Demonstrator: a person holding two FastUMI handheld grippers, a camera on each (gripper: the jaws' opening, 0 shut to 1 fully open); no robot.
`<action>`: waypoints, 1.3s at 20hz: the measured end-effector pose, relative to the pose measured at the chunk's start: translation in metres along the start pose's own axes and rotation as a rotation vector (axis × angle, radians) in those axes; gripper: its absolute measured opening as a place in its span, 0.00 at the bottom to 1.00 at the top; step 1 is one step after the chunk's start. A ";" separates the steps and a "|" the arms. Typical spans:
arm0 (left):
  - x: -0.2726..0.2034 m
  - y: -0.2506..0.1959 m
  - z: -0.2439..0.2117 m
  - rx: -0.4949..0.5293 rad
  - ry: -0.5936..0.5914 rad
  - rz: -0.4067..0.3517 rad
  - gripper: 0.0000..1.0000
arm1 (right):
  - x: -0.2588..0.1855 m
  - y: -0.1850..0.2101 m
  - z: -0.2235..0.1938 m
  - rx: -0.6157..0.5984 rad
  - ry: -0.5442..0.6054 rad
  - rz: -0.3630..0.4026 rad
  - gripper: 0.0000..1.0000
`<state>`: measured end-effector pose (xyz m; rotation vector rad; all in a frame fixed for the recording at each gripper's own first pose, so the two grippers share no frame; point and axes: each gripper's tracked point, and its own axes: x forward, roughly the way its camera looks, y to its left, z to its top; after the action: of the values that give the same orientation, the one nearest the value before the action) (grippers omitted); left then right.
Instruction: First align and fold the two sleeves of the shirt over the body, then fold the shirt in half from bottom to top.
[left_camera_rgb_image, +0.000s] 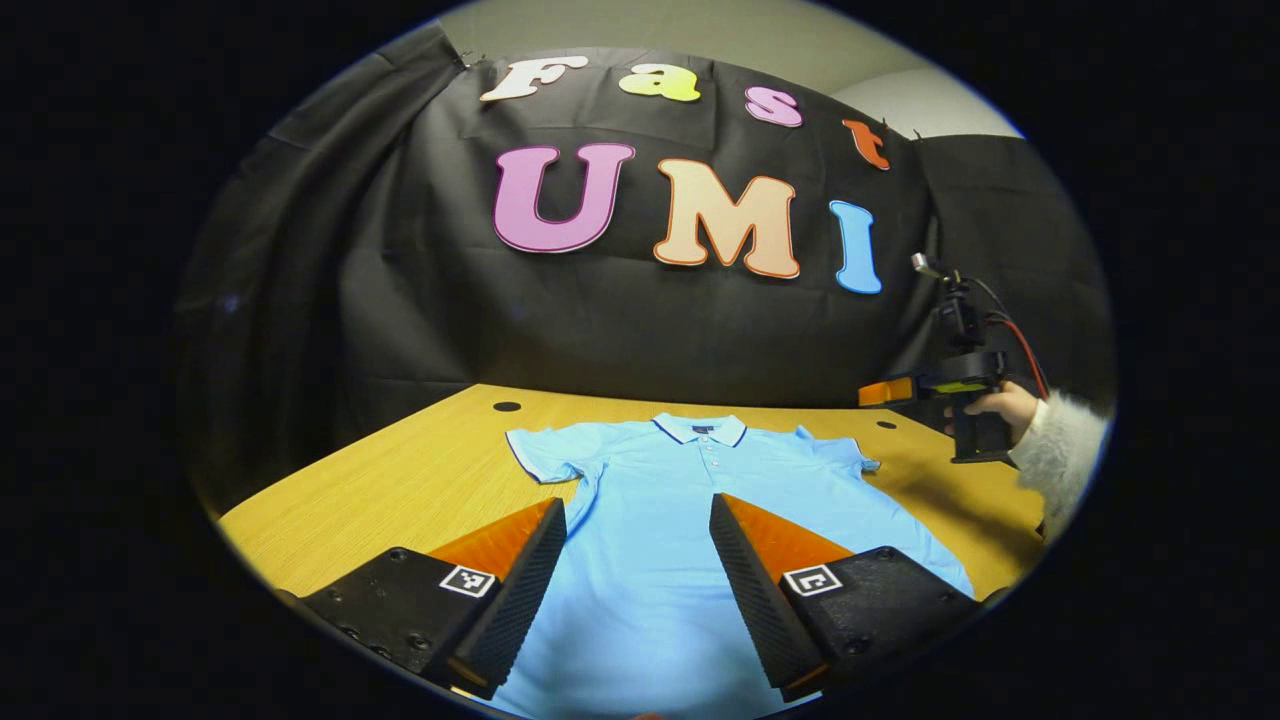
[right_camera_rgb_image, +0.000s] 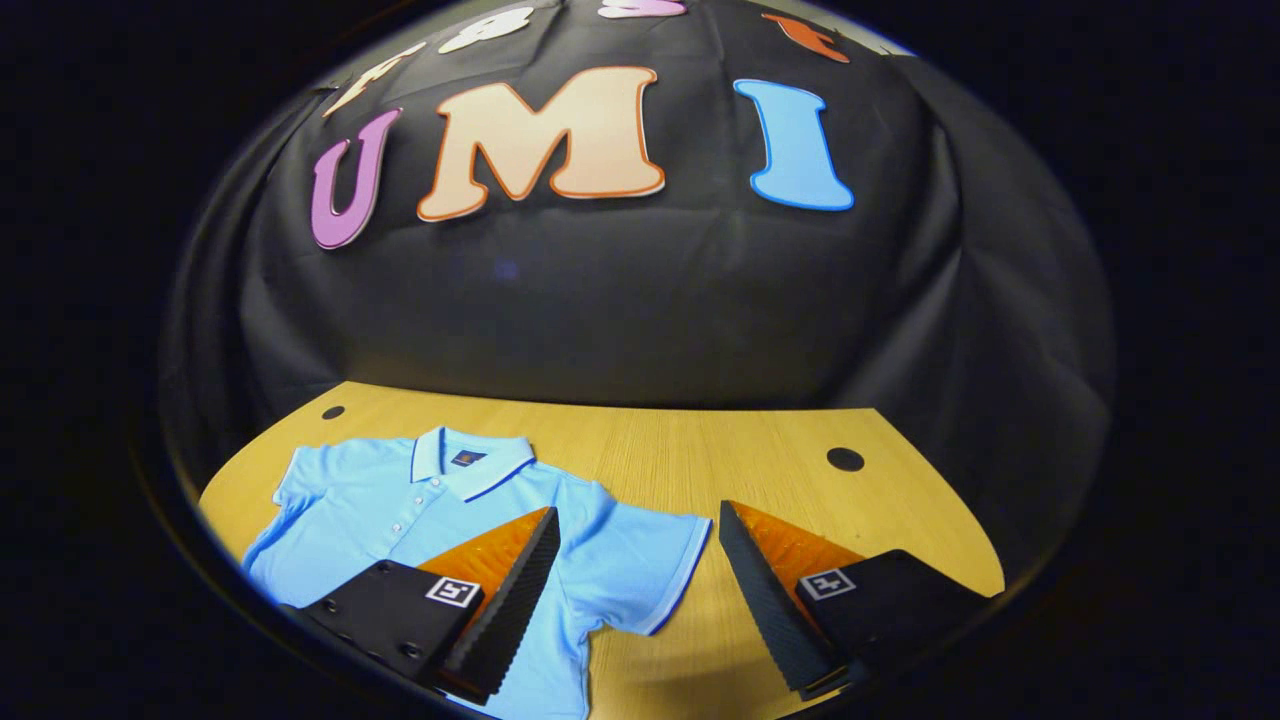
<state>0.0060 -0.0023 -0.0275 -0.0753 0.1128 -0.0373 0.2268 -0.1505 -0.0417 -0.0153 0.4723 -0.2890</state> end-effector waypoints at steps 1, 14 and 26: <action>0.001 0.001 -0.001 -0.001 0.001 0.001 0.89 | 0.012 -0.003 -0.007 0.008 0.021 -0.013 0.99; 0.007 0.003 -0.013 -0.015 0.039 -0.001 0.94 | 0.079 -0.033 -0.075 0.041 0.197 -0.100 0.99; 0.007 0.005 -0.019 -0.020 0.055 0.005 0.94 | 0.080 -0.018 -0.078 0.074 0.212 -0.035 0.31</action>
<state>0.0110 0.0009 -0.0471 -0.0943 0.1686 -0.0332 0.2547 -0.1859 -0.1452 0.0804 0.6718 -0.3438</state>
